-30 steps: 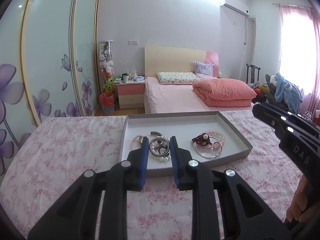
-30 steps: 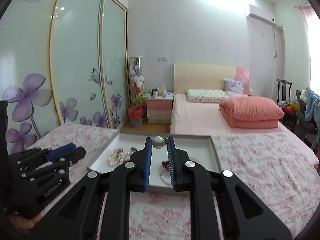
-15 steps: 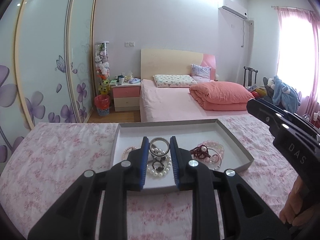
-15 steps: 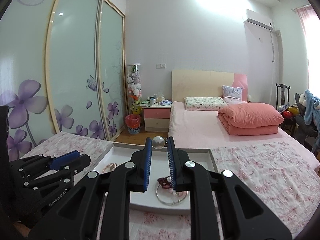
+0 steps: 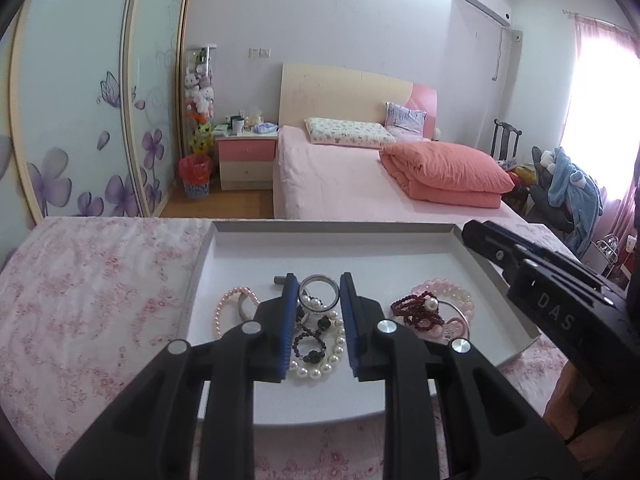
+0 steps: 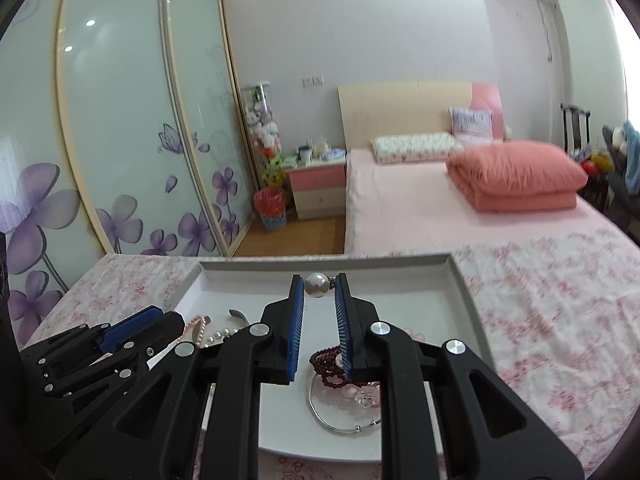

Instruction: Organize jewelry

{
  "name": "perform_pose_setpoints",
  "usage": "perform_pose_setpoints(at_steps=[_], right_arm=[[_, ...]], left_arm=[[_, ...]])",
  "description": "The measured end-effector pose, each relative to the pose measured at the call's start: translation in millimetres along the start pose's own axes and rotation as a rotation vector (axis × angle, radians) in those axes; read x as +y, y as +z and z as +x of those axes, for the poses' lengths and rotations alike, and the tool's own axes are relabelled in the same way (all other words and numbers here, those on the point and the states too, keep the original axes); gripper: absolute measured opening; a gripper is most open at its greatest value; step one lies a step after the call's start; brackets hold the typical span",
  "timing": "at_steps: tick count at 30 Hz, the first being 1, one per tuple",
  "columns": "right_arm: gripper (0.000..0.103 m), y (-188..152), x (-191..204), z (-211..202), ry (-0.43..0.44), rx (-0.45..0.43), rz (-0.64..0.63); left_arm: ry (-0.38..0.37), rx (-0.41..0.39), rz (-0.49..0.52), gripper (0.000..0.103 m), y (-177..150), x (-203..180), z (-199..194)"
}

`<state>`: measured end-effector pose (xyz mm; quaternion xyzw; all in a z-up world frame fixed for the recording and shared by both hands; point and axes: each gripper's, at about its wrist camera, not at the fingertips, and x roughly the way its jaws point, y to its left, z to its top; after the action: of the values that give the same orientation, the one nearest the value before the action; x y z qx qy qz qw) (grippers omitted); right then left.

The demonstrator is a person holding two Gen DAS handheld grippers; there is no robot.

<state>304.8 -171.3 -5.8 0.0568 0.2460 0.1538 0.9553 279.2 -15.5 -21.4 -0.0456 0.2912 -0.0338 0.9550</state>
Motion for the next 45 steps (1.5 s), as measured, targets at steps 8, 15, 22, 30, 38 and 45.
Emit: perform_pose_setpoints(at_steps=[8, 15, 22, 30, 38, 45], right_arm=[[0.051, -4.8, -11.9, 16.6, 0.057, 0.095, 0.097], [0.051, -2.2, -23.5, 1.9, 0.045, 0.079, 0.136], [0.061, -9.6, -18.9, -27.3, 0.013, 0.084, 0.109], [0.087, -28.3, -0.7, -81.4, -0.039, 0.061, -0.003], [0.101, -48.6, 15.7, -125.9, -0.063, 0.015, -0.07], [0.101, -65.9, 23.5, -151.2, -0.091, -0.005, -0.079]], left_arm=[[-0.027, 0.019, -0.036, 0.036, 2.1, 9.7, 9.1], [-0.029, 0.023, -0.113, 0.037, 5.9, 34.4, -0.6], [0.011, 0.003, -0.122, 0.051, -6.7, 50.2, -35.3], [0.07, -0.039, -0.077, 0.076, -32.9, 54.6, -90.4], [0.131, -0.09, -0.042, 0.095, -61.2, 51.2, -140.5], [0.134, -0.121, -0.008, 0.099, -80.4, 37.7, -171.0]])
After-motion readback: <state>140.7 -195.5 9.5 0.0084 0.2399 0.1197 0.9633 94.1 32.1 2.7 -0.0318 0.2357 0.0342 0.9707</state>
